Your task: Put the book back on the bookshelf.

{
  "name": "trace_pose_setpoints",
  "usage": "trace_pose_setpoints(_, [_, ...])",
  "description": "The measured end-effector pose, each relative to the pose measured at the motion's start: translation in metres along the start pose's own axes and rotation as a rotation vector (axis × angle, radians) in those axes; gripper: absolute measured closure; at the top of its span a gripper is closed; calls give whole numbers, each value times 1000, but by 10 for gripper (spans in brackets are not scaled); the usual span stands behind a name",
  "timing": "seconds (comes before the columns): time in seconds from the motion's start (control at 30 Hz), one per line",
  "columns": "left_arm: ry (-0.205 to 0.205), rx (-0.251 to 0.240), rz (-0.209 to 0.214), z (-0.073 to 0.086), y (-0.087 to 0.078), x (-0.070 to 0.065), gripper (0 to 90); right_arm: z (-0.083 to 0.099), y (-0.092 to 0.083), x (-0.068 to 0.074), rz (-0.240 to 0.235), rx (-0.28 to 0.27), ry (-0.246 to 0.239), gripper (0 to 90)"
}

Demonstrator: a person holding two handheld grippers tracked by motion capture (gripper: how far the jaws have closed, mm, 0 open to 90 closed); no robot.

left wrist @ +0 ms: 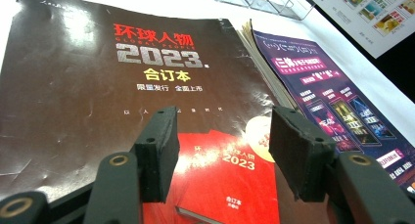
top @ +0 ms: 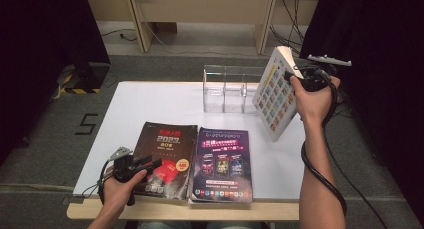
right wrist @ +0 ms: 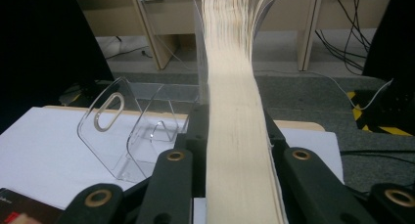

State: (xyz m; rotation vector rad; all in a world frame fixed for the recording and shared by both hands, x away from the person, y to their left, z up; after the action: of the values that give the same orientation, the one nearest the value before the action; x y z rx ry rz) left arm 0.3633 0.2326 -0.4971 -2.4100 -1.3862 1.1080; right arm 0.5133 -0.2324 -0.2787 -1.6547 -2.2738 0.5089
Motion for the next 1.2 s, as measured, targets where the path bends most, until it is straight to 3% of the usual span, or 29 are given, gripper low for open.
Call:
trace_pose_setpoints(0.3, [-5, 0, -3, 0, -2, 5, 437, -10, 17, 20, 27, 13, -2, 743])
trace_pose_setpoints(0.53, [-7, -4, -1, -1, -3, 4, 437, -22, 40, 30, 44, 9, -14, 743])
trace_pose_setpoints(0.57, [-7, -2, 0, -1, -2, 5, 437, -24, 50, 32, 51, 7, -13, 743])
trace_pose_setpoints(0.93, [-11, 2, -3, -1, -2, 7, 438, -15, 90, 22, 91, 38, -7, 742])
trace_pose_setpoints(1.2, [-11, 1, -4, -1, -1, 8, 438, -10, 102, 12, 118, 38, 6, 742])
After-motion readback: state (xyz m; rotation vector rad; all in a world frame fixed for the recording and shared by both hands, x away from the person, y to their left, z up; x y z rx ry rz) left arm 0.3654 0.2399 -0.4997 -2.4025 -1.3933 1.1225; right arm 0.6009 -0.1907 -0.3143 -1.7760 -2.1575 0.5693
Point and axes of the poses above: each handheld gripper's, and its own axes: y roughly forward along the jaws, z roughly out of its underside, x roughly to its left, the point moved 4 cm from there along y, roughly forward along the jaws, and after that the axes turned 8 degrees about -y, right-handed, at the moved point
